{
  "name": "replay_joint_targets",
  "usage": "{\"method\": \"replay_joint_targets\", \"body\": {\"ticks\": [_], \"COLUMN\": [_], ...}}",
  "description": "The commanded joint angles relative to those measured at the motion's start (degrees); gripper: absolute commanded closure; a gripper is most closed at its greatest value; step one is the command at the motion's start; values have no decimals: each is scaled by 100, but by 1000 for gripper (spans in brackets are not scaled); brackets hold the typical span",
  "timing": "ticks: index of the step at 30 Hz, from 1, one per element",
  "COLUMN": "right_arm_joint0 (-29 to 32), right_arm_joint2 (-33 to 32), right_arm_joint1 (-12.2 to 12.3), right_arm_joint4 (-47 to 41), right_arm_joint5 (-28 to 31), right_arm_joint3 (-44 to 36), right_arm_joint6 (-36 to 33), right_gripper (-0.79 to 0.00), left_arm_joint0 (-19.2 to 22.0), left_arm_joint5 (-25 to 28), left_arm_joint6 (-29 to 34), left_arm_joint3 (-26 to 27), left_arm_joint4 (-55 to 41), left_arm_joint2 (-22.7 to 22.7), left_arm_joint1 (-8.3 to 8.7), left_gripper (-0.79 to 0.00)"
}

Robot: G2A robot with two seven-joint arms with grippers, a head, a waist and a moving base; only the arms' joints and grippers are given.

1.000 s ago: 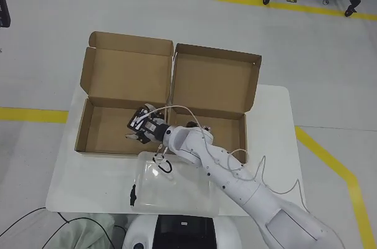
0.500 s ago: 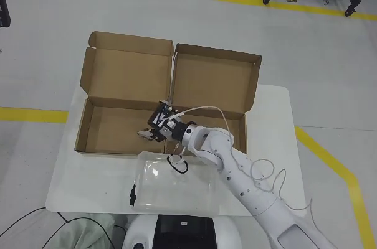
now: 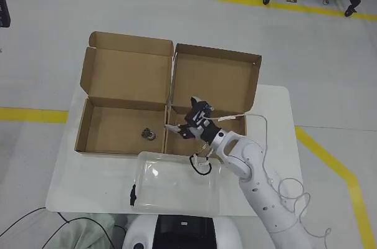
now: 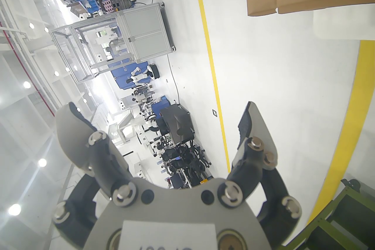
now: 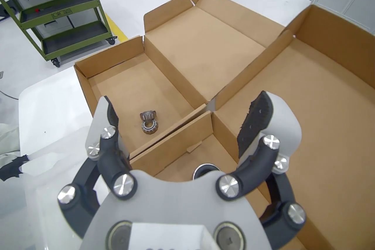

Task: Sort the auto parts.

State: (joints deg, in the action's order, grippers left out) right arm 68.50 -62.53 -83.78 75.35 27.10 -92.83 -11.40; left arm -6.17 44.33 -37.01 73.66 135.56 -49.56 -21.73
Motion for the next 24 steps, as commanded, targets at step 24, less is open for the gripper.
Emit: {"method": "replay_joint_targets", "body": {"ticks": [24], "right_arm_joint0": [2415], "right_arm_joint2": [-2156], "right_arm_joint1": [470], "right_arm_joint4": [-178], "right_arm_joint5": [24], "right_arm_joint3": [-1657], "right_arm_joint6": [1482], "right_gripper": [-785], "left_arm_joint0": [0], "left_arm_joint5": [0], "left_arm_joint6": [0], "left_arm_joint3": [0], "left_arm_joint4": [0], "left_arm_joint2": [0], "left_arm_joint1": [0], "left_gripper": [-785]}}
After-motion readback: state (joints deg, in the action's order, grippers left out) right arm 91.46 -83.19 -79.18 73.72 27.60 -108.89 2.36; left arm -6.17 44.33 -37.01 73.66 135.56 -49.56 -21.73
